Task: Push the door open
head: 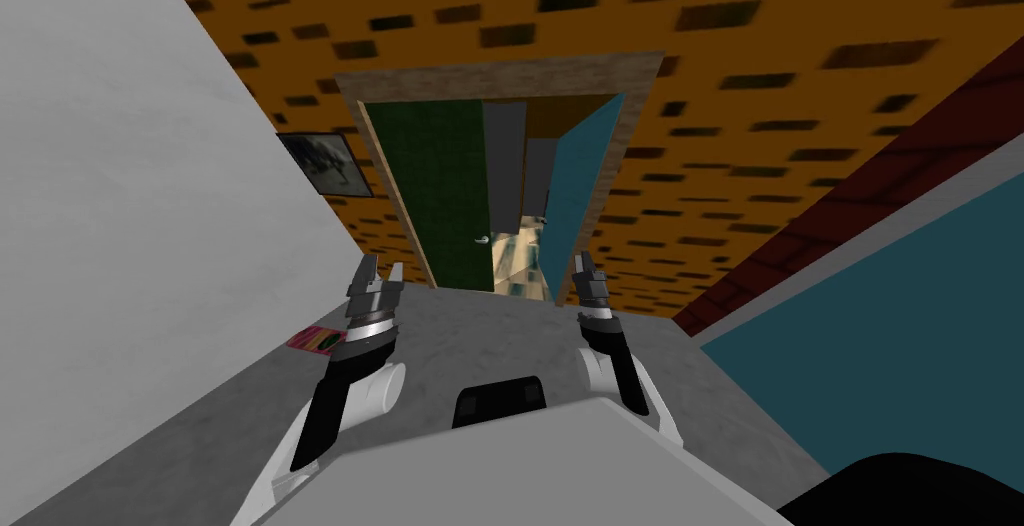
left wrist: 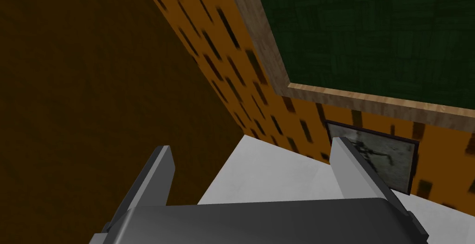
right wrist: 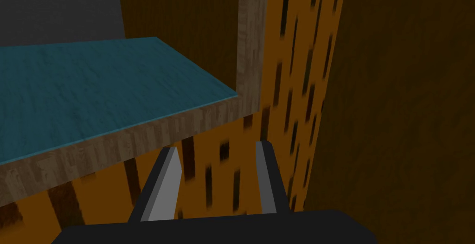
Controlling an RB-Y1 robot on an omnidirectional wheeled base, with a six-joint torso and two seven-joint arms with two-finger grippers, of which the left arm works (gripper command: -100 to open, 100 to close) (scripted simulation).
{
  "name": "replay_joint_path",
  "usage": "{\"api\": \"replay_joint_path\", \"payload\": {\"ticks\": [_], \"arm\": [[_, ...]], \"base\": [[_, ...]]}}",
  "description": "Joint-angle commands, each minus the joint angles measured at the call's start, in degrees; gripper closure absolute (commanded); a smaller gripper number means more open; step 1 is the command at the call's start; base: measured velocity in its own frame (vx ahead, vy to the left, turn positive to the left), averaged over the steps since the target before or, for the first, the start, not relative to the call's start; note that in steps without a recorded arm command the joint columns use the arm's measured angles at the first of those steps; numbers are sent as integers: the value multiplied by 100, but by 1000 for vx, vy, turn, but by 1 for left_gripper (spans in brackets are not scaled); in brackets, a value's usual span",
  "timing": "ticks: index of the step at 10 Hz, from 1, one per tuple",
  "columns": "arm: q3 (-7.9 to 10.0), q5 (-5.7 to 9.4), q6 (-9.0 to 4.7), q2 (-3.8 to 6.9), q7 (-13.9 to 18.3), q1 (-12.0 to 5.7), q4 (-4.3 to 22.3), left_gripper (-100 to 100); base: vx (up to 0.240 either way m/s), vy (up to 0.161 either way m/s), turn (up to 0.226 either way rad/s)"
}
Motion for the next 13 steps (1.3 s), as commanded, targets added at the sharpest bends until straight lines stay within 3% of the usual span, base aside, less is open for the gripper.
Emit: {"api": "replay_joint_path", "payload": {"ticks": [1, 13], "arm": [[-31, -4, -40, 22, -6, -76, 208, -100], [-150, 40, -414, 242, 25, -828, 2149, -100]], "base": [[82, 22, -33], [92, 24, -31]]}}
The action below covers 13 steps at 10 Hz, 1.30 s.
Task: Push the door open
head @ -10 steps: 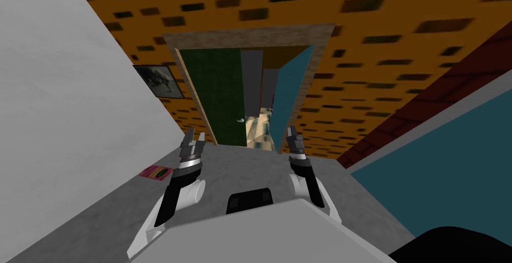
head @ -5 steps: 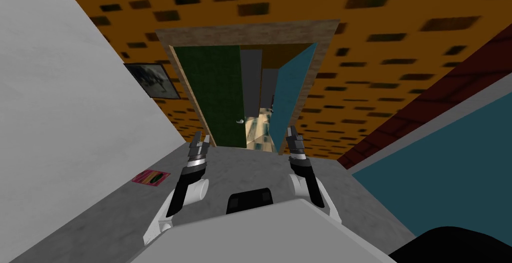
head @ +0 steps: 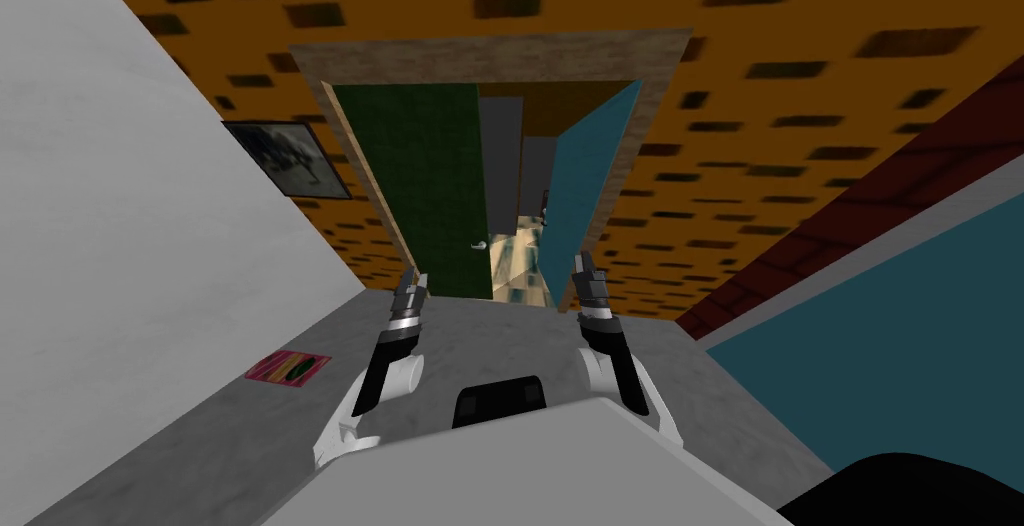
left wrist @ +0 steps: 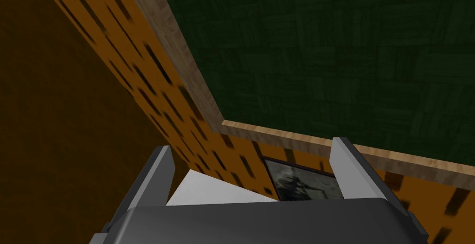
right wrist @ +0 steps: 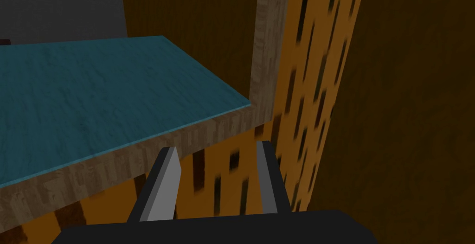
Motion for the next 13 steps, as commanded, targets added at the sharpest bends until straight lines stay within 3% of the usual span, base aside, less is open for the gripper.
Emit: {"api": "replay_joint_path", "payload": {"ticks": [1, 4, 5, 9, 13], "arm": [[-26, 5, -50, 16, 5, -95, 286, -100], [-60, 18, -159, 46, 14, -315, 819, -100], [-60, 18, -159, 46, 14, -315, 878, -100], [-107, 35, -308, 69, 26, -615, 1640, -100], [-131, 44, -383, 73, 33, -765, 2063, -100]], "base": [[92, 47, -33], [98, 39, -36], [71, 21, -14], [77, 20, -34], [67, 27, -24]]}}
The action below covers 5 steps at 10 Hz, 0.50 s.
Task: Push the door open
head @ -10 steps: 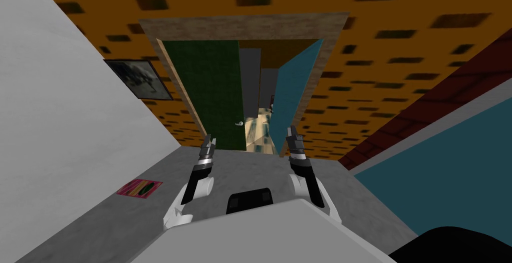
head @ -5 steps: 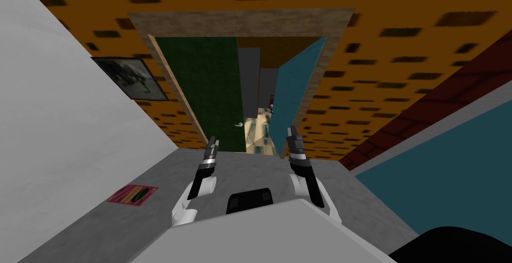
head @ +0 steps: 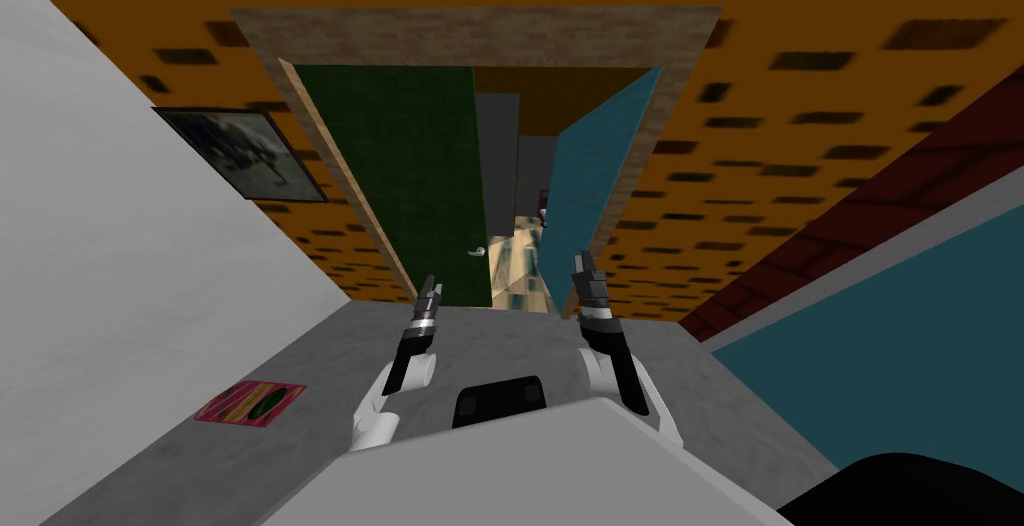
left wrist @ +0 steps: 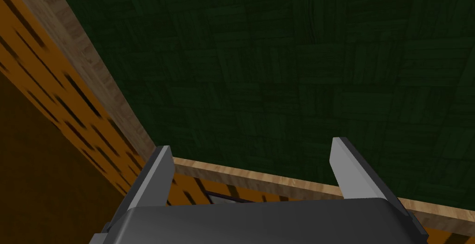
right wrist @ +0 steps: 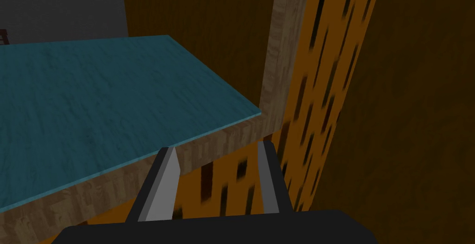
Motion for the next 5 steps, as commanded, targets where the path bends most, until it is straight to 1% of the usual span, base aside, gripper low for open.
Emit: {"api": "replay_joint_path", "payload": {"ticks": [1, 3, 4, 5], "arm": [[-15, 4, -60, -5, 1, -90, 269, -100], [-39, 13, -135, -7, 7, -241, 605, -100], [-39, 13, -135, -7, 7, -241, 665, -100], [-50, 17, -172, -9, 11, -316, 862, -100]], "base": [[46, 16, -14], [91, 36, -43], [64, 23, -13], [56, 18, -19]]}}
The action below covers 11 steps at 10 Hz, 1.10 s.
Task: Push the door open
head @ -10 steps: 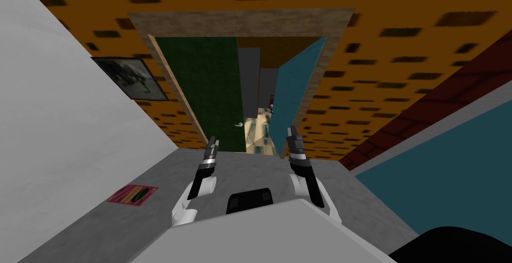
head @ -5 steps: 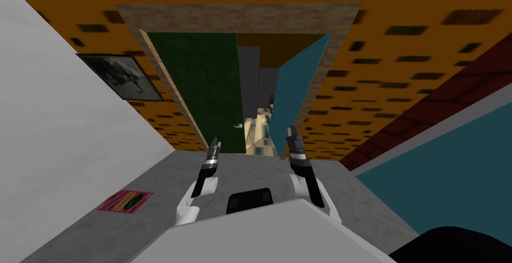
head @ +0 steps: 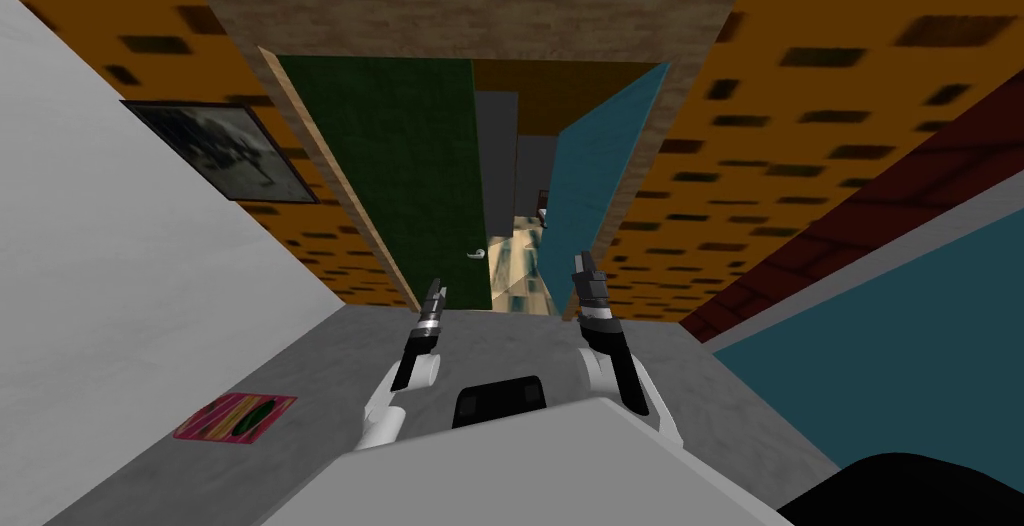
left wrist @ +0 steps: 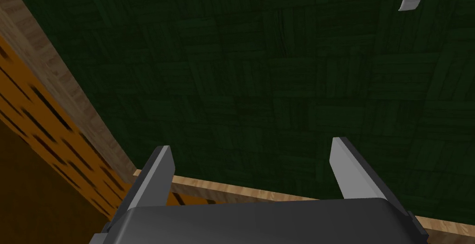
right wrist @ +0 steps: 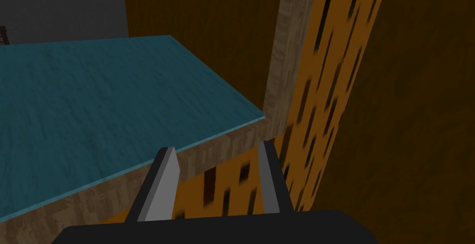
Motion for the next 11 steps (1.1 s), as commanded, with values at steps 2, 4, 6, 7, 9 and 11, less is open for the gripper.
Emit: {"api": "replay_joint_path", "payload": {"ticks": [2, 4, 6, 7, 9, 11], "arm": [[-11, 12, -85, 12, 19, -119, 341, -100], [-35, 21, -158, -1, 25, -265, 709, -100], [-46, 25, -194, -8, 28, -338, 918, -100], [-57, 29, -229, -17, 31, -409, 1074, -100], [-79, 37, -298, -40, 37, -546, 1434, -100], [-90, 42, -332, -52, 40, -615, 1646, -100]], "base": [[59, 22, -26], [64, 31, -29], [64, 26, -18], [76, 19, -40], [88, 36, -33], [61, 26, -17]]}}
